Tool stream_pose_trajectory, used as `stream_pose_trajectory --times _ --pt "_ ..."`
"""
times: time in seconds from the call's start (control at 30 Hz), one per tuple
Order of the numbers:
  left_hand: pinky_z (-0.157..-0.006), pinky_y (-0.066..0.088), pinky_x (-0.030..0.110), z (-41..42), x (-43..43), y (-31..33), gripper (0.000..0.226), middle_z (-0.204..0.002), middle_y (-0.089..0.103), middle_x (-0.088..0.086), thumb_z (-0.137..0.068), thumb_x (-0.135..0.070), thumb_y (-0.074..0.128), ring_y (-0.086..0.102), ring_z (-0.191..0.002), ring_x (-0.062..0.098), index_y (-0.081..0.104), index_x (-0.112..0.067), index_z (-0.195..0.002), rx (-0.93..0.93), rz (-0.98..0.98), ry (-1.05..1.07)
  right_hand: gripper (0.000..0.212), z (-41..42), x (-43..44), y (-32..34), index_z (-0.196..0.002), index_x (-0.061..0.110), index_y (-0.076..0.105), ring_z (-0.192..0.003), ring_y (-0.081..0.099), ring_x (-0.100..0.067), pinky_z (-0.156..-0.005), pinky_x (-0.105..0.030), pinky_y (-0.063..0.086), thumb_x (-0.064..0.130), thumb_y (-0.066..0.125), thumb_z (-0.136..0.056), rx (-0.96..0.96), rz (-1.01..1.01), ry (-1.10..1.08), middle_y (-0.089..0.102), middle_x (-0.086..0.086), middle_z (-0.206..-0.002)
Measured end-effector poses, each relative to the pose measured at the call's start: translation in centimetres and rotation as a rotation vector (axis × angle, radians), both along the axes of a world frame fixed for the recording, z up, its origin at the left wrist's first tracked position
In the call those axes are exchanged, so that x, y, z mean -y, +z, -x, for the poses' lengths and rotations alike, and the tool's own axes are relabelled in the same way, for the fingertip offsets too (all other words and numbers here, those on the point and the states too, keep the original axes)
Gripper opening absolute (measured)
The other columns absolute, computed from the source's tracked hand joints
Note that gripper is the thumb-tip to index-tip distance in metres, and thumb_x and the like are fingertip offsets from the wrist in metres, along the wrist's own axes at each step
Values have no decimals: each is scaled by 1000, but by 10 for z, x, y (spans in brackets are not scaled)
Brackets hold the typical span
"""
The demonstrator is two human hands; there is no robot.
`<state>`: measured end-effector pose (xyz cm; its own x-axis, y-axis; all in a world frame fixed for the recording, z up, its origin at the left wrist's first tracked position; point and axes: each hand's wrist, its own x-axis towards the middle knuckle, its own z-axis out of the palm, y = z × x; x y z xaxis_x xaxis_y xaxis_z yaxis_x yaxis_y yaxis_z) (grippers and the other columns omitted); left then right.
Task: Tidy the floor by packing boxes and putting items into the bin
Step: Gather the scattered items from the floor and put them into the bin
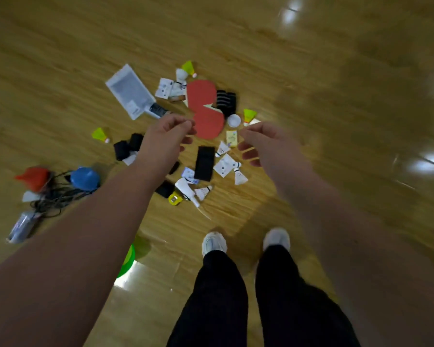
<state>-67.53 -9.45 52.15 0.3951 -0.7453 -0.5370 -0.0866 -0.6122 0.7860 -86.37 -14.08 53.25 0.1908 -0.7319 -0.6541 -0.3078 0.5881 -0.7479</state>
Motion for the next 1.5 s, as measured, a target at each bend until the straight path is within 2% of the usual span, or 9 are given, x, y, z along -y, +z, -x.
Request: stream_pose_trajectory --times 0.4,0.57,0.87,1.03,1.1,1.17,1.2,1.3,1.5 --pt "-80 51 30 -72 -4 -55 18 -92 69 -9 -99 -20 50 64 -82 8 65 -28 -94 -30 -141 317 13 -106 57 -56 -100 19 63 -75 61 -10 -60 -20 44 28 54 -95 -76 -13 435 67 4 -89" --pt "-76 51 28 -83 -10 -115 17 -96 69 -7 -98 -22 50 64 -85 10 65 -28 -92 -80 -190 400 16 -125 56 -113 -103 14 63 -75 60 -9 -50 -12 45 25 55 -95 -133 -51 473 67 -1 -95" --pt "-76 53 35 -95 -46 -332 19 -97 67 -9 -96 -24 51 62 -78 11 62 -37 -88 -46 -310 303 10 -144 27 -336 -88 21 59 -65 55 -9 -49 -16 42 23 55 -97 -234 -115 363 65 1 -84" --pt "-54 43 27 -90 -57 -457 27 -91 59 -12 -97 -24 48 54 -62 15 56 -29 -122 92 -430 146 18 -154 8 -473 -81 16 54 -62 46 -18 -57 -32 40 21 53 -98 -324 -151 244 54 -1 -71" --pt "-58 44 29 -92 -57 -492 35 -104 60 -3 -97 -26 50 57 -73 18 51 -26 -132 92 -479 88 22 -156 4 -516 -77 14 50 -59 44 -20 -57 -34 38 21 54 -97 -381 -151 226 48 -4 -66" --pt "-79 52 39 -95 -55 -515 42 -124 56 5 -96 -28 55 59 -101 29 47 -23 -136 94 -556 49 15 -157 4 -542 -81 11 59 -61 54 -22 -58 -35 45 18 57 -94 -482 -90 221 56 -11 -71" --pt "-90 50 43 -97 -55 -524 46 -130 54 8 -94 -30 59 56 -111 33 47 -22 -137 104 -604 28 11 -156 4 -552 -96 9 62 -75 61 -25 -67 -39 53 19 61 -92 -539 -68 200 63 -16 -89" --pt "-100 44 43 -92 -55 -542 56 -133 51 12 -85 -36 70 49 -120 34 49 -21 -135 171 -725 -57 53 -152 4 -577 -129 12 41 -107 58 -32 -89 -47 52 26 69 -86 -670 -31 143 53 -16 -127" --pt "-92 44 40 -87 -57 -545 48 -133 49 16 -86 -24 68 45 -122 35 48 -17 -129 194 -760 -21 24 -156 3 -575 -114 13 49 -89 56 -17 -83 -32 47 22 58 -94 -587 -62 -58 57 -2 -101"
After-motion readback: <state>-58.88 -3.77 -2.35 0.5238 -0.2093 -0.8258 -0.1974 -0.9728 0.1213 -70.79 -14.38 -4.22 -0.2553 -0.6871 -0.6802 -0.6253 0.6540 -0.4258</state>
